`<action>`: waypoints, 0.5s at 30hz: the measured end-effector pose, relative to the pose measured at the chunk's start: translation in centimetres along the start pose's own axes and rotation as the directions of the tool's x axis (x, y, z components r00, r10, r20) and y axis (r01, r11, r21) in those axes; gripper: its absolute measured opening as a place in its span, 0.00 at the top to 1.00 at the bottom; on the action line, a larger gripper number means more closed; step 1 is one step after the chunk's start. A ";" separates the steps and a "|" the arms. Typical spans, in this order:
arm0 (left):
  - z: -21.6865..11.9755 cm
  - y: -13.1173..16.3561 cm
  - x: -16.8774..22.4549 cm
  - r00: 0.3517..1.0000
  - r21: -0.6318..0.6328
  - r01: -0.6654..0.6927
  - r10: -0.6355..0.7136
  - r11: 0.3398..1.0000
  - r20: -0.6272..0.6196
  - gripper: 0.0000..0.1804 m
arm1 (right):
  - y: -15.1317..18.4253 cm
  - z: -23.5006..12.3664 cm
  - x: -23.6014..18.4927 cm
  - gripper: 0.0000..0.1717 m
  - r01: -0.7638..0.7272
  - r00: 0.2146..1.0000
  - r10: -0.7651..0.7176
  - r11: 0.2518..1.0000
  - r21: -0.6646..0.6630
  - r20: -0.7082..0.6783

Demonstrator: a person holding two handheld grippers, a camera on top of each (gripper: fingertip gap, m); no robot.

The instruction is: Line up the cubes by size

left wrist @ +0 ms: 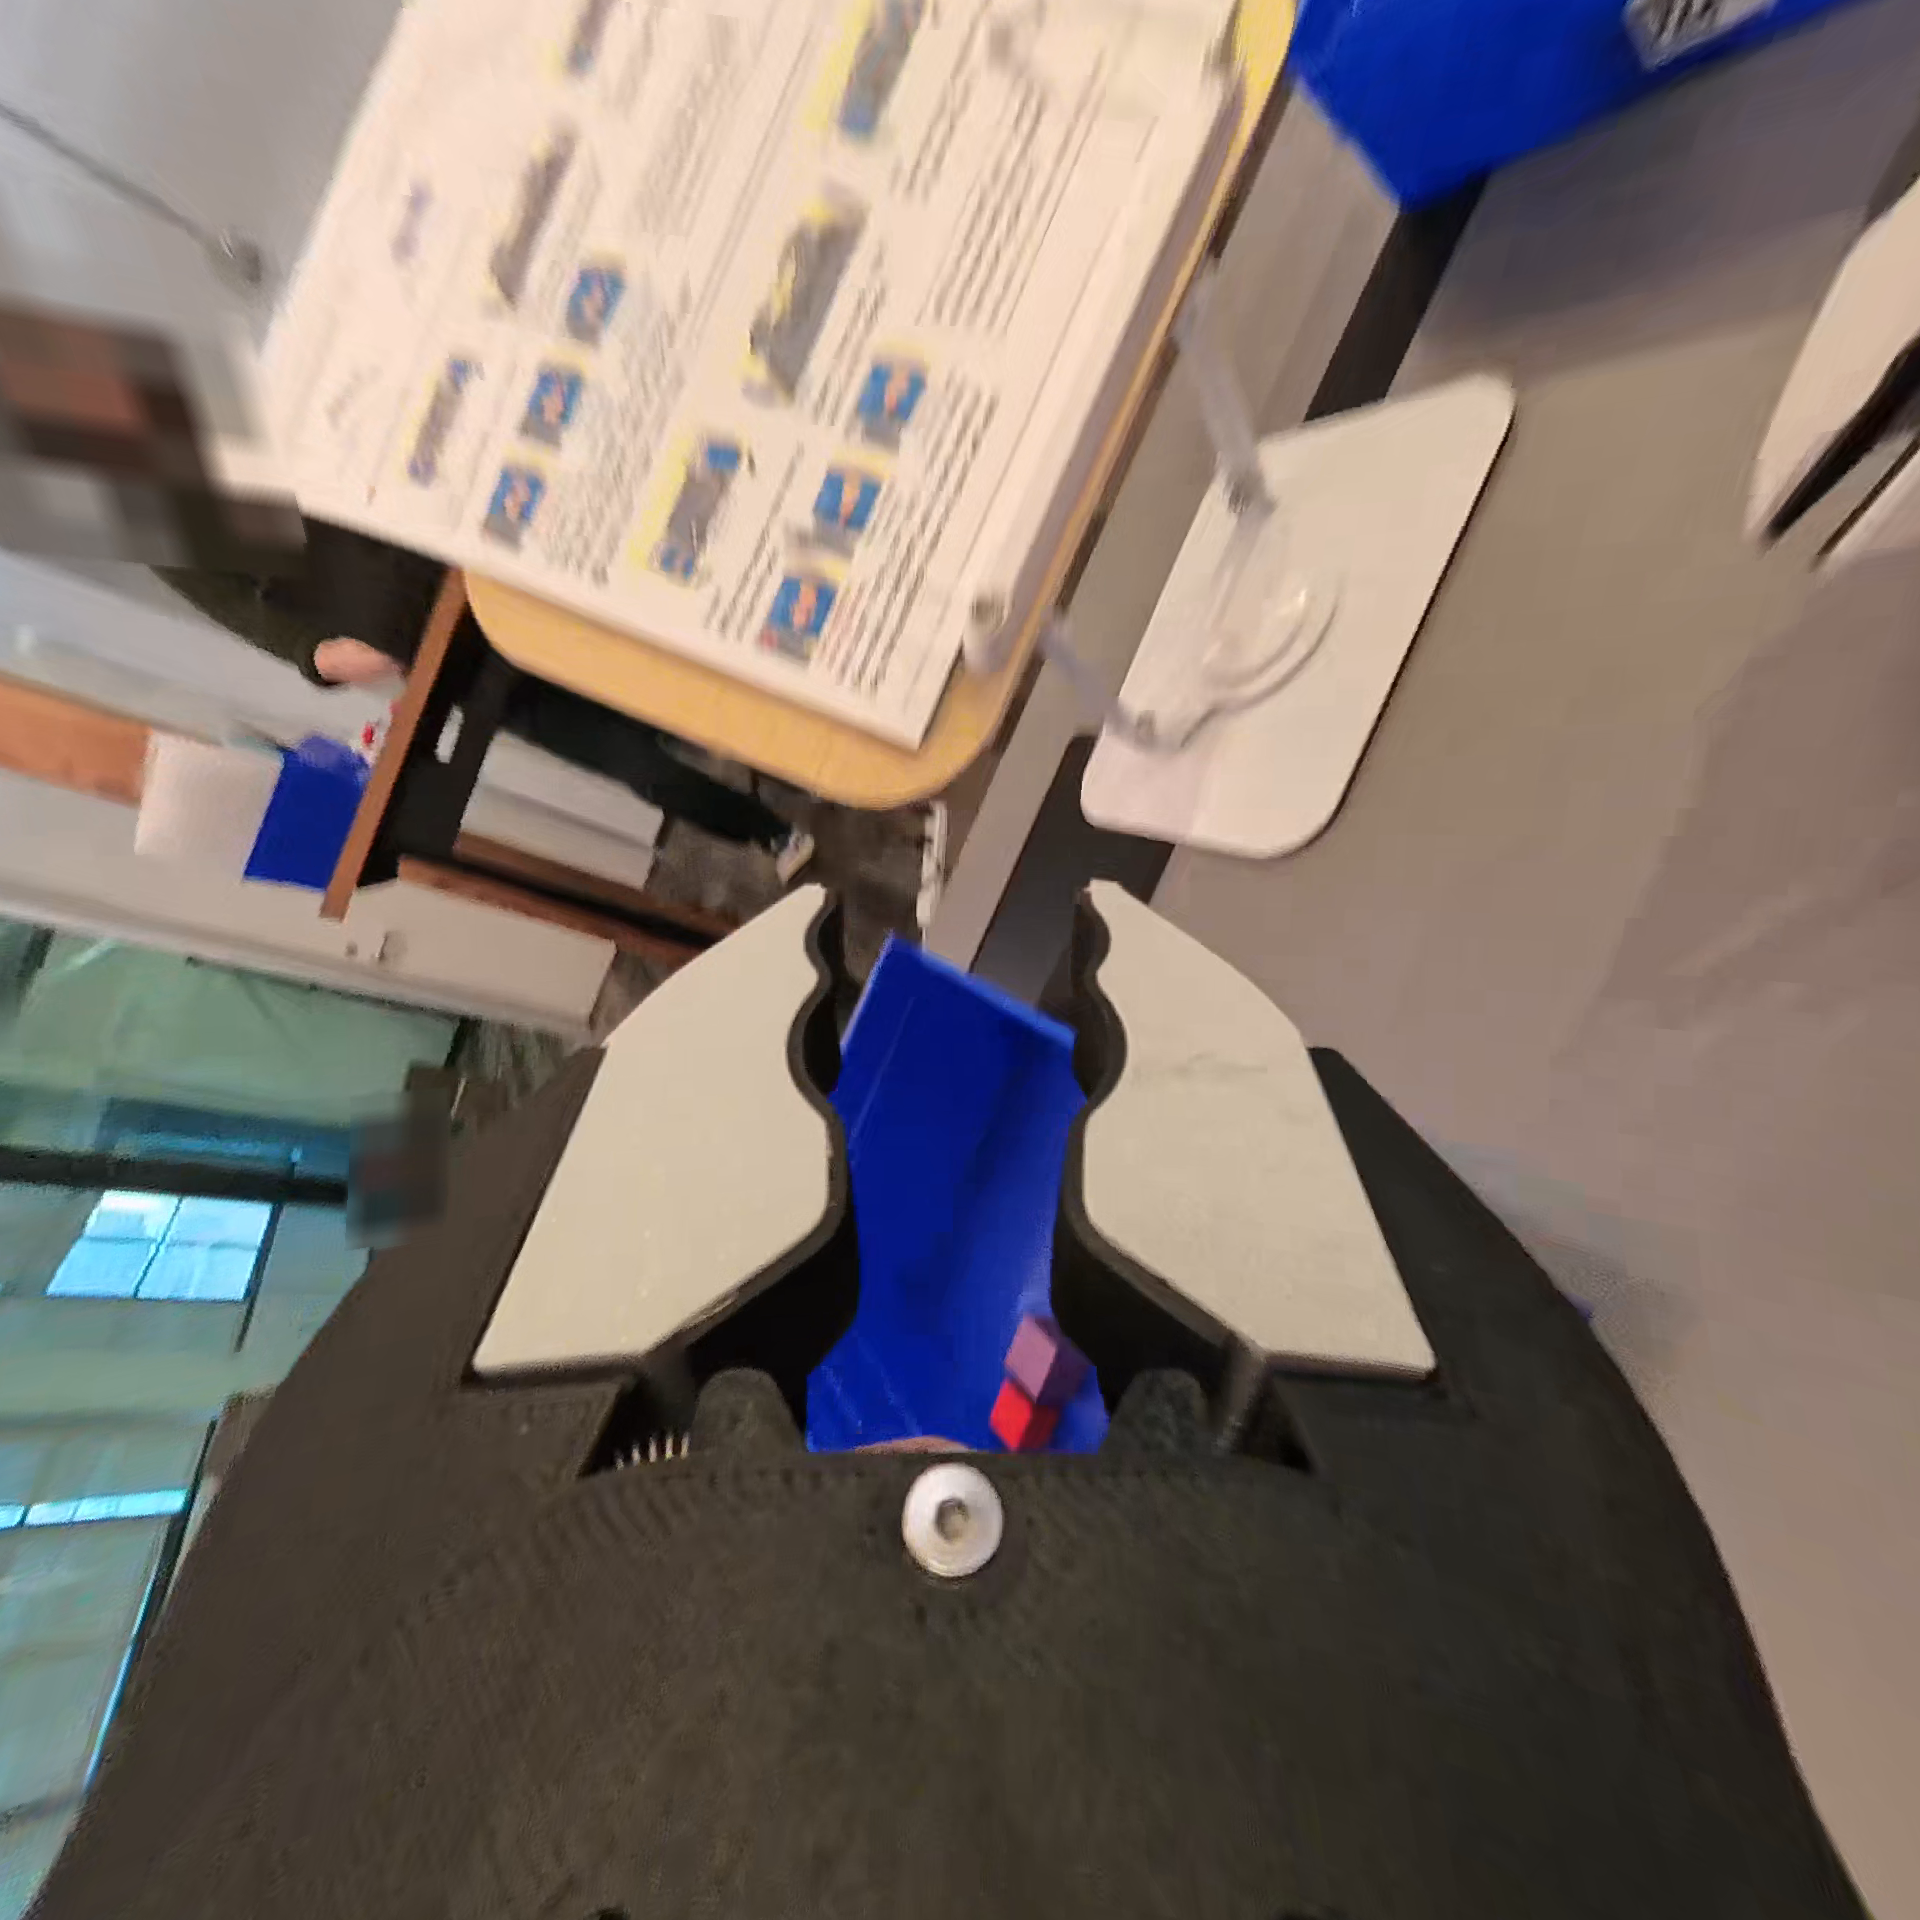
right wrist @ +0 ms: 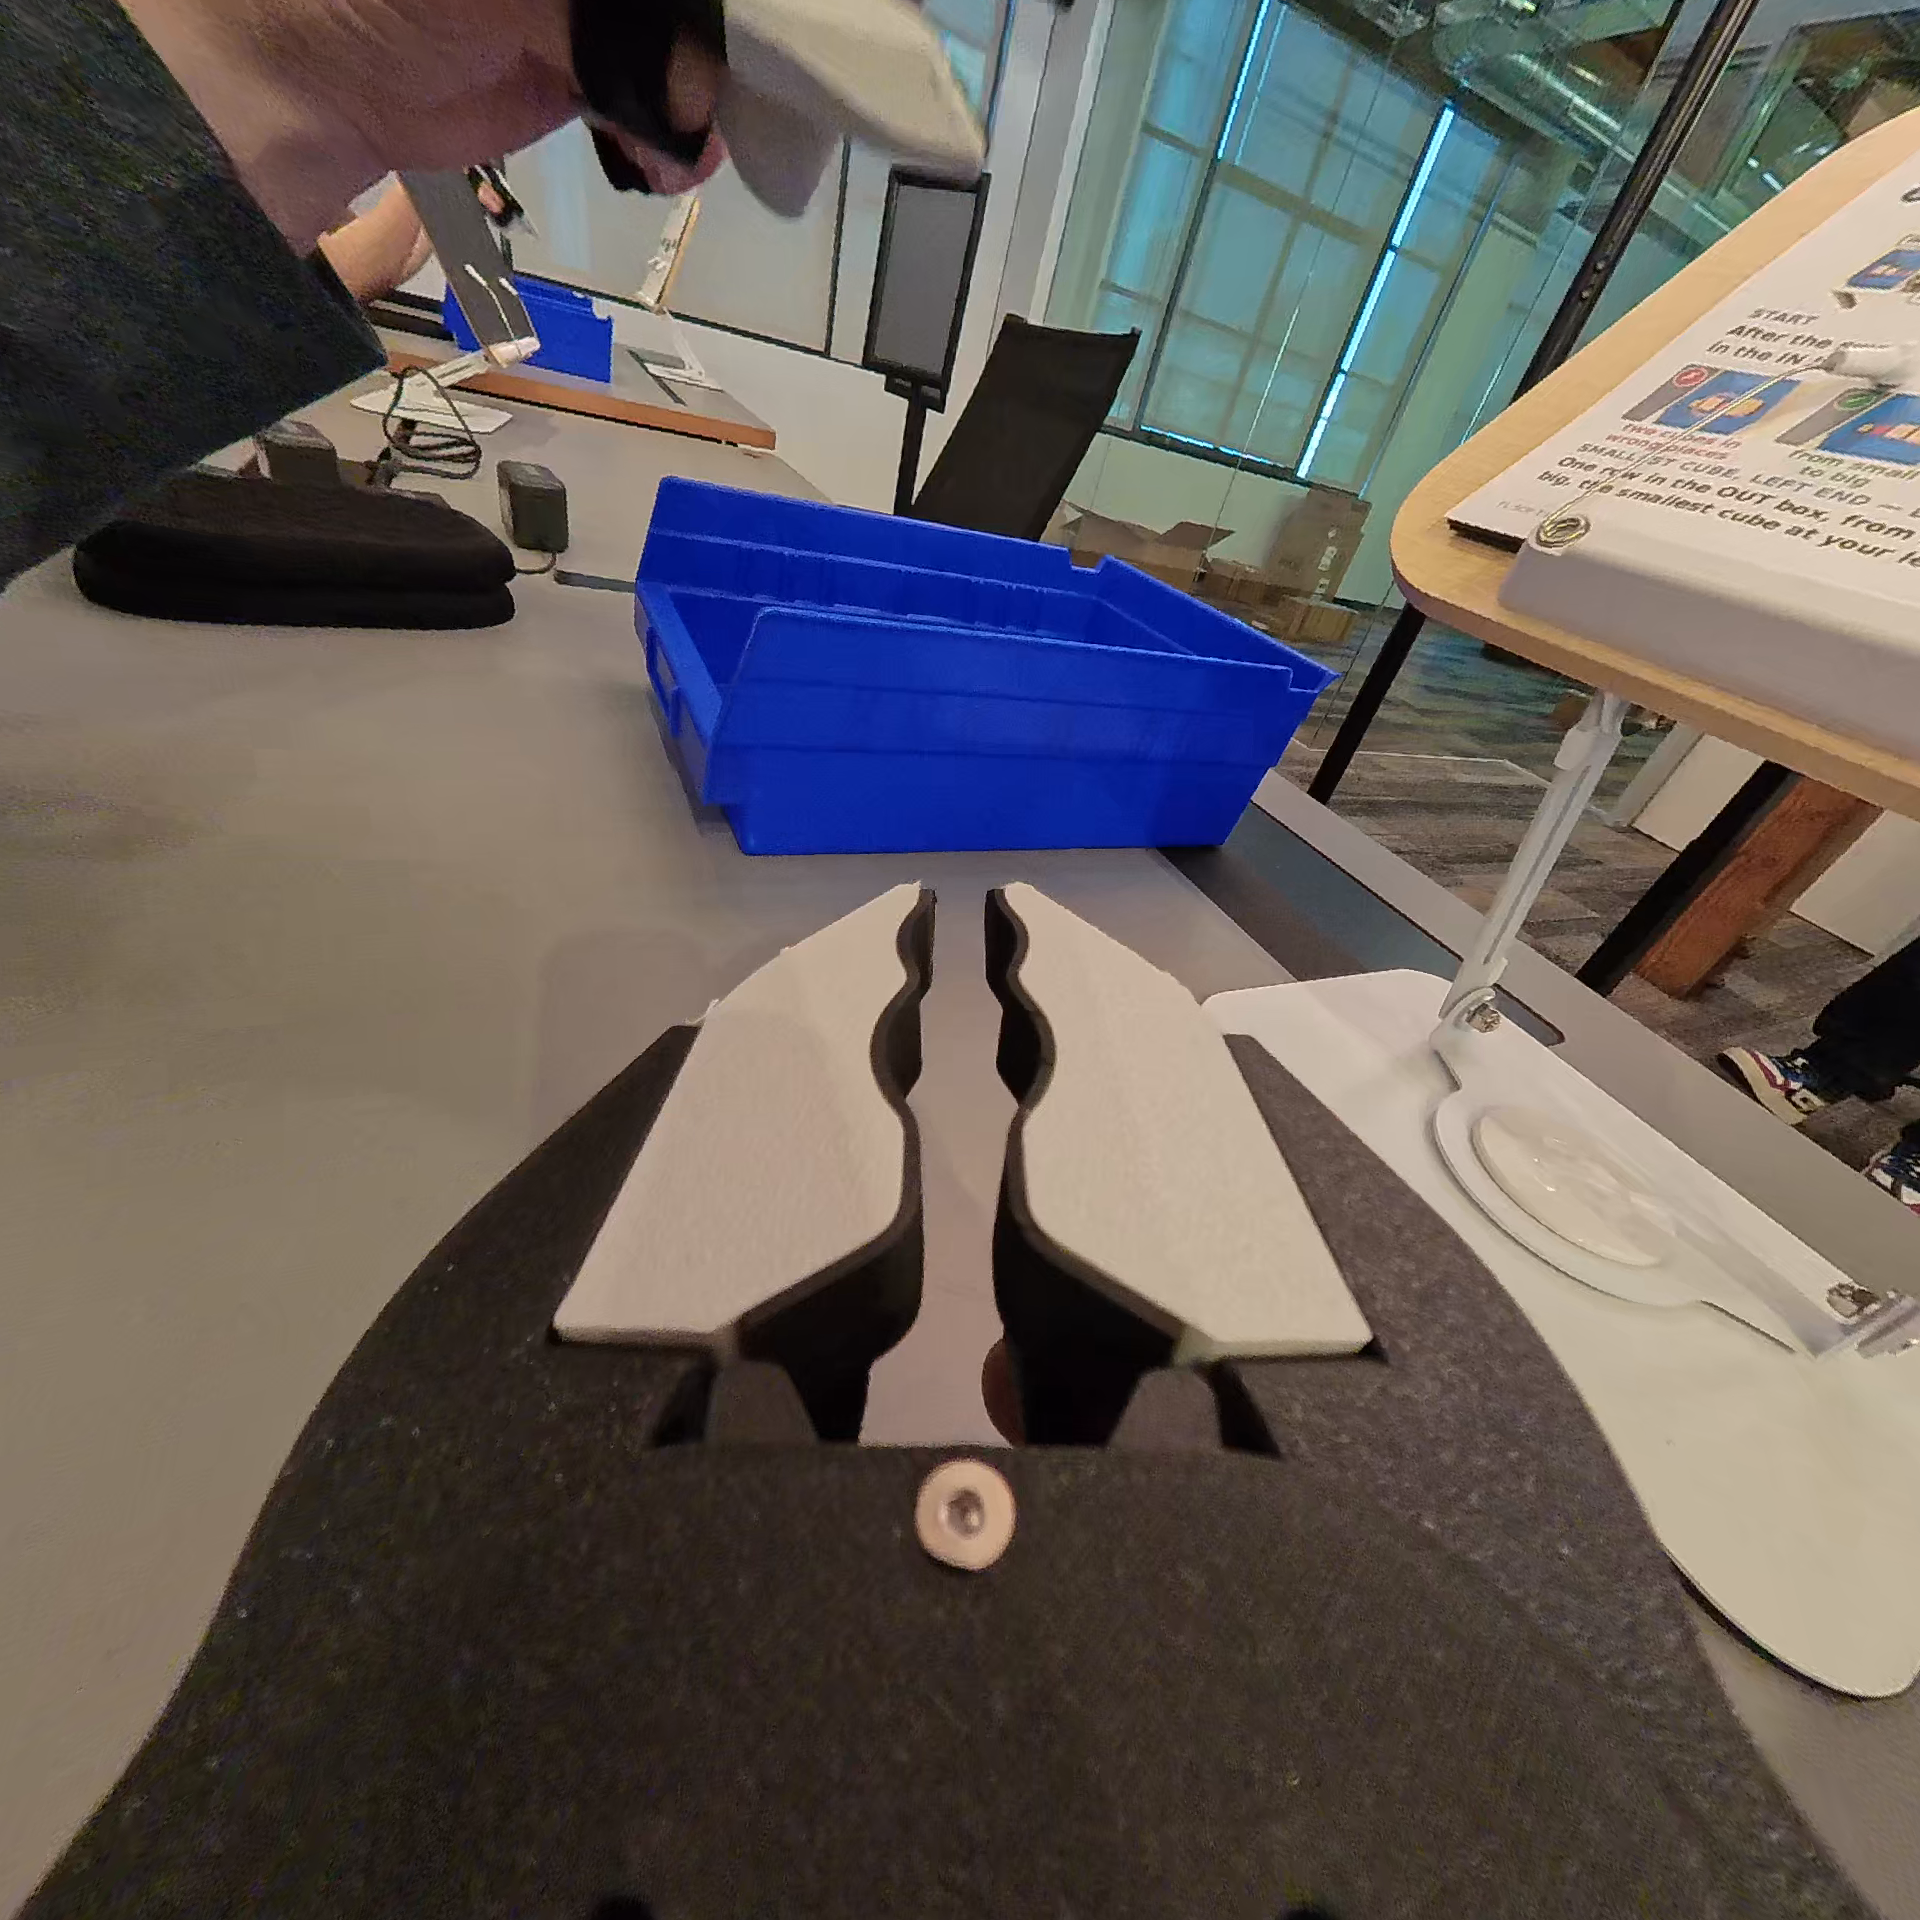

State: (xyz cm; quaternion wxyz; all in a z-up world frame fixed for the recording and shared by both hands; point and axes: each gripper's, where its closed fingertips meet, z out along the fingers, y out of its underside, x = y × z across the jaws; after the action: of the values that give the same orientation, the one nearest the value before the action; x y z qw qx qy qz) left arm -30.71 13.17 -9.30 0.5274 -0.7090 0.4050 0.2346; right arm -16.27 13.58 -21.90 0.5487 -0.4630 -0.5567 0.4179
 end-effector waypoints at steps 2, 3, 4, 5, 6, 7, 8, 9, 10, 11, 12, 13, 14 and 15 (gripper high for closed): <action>0.3 3.7 -0.8 1.000 -0.110 0.001 -0.002 0.994 -0.014 0.73 | 0.0 0.0 0.0 0.95 -0.004 1.000 0.004 1.000 0.000 0.001; 0.5 5.5 -1.3 1.000 -0.158 0.003 -0.007 0.987 -0.025 0.72 | 0.0 0.0 0.0 0.95 -0.004 1.000 0.004 1.000 -0.003 0.004; 0.6 6.9 -1.5 0.998 -0.190 0.011 -0.021 0.982 -0.052 0.71 | 0.0 0.0 0.0 0.95 -0.002 1.000 0.002 1.000 -0.002 0.004; 0.9 8.1 -1.5 0.995 -0.211 0.021 -0.040 0.977 -0.087 0.70 | 0.1 0.0 -0.1 0.95 0.000 1.000 0.000 1.000 -0.003 0.005; 1.2 9.3 -1.7 0.992 -0.234 0.026 -0.054 0.972 -0.114 0.69 | 0.1 0.1 -0.1 0.95 0.002 1.000 -0.002 1.000 -0.006 0.007; 1.6 10.5 -1.6 0.988 -0.268 0.010 -0.050 0.963 -0.145 0.69 | 0.1 0.1 -0.2 0.95 0.004 1.000 -0.004 1.000 -0.008 0.010; 2.0 11.7 -1.5 0.983 -0.302 -0.023 -0.033 0.953 -0.182 0.68 | 0.2 0.1 -0.2 0.95 0.007 1.000 -0.007 1.000 -0.010 0.013; 2.5 12.9 -1.2 0.975 -0.329 -0.059 -0.017 0.943 -0.223 0.68 | 0.2 0.1 -0.3 0.95 0.010 1.000 -0.010 1.000 -0.011 0.015; 3.2 14.1 -0.8 0.965 -0.356 -0.087 -0.010 0.931 -0.264 0.69 | 0.2 0.1 -0.3 0.95 0.013 1.000 -0.013 1.000 -0.011 0.017; 3.9 15.3 -0.3 0.952 -0.384 -0.113 -0.011 0.916 -0.306 0.68 | 0.2 0.1 -0.4 0.94 0.015 1.000 -0.015 1.000 -0.012 0.020; 4.5 16.6 -0.1 0.942 -0.414 -0.153 0.006 0.897 -0.336 0.68 | 0.2 0.1 -0.4 0.94 0.015 1.000 -0.015 1.000 -0.012 0.021; 5.1 17.8 0.2 0.928 -0.443 -0.201 0.025 0.874 -0.371 0.68 | 0.2 0.1 -0.4 0.94 0.015 1.000 -0.015 1.000 -0.011 0.022; 5.5 19.0 0.6 0.913 -0.469 -0.236 0.028 0.851 -0.408 0.68 | 0.1 0.1 -0.4 0.94 0.013 1.000 -0.013 1.000 -0.009 0.024; 6.0 20.0 0.8 0.899 -0.493 -0.264 0.026 0.829 -0.437 0.67 | 0.1 0.1 -0.4 0.94 0.011 1.000 -0.011 1.000 -0.008 0.026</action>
State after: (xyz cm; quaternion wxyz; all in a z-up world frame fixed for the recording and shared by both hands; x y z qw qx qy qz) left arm -46.12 16.25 -23.10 0.1886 -0.8280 0.4779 0.2247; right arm -16.38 13.19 -22.12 0.5418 -0.4567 -0.5681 0.4186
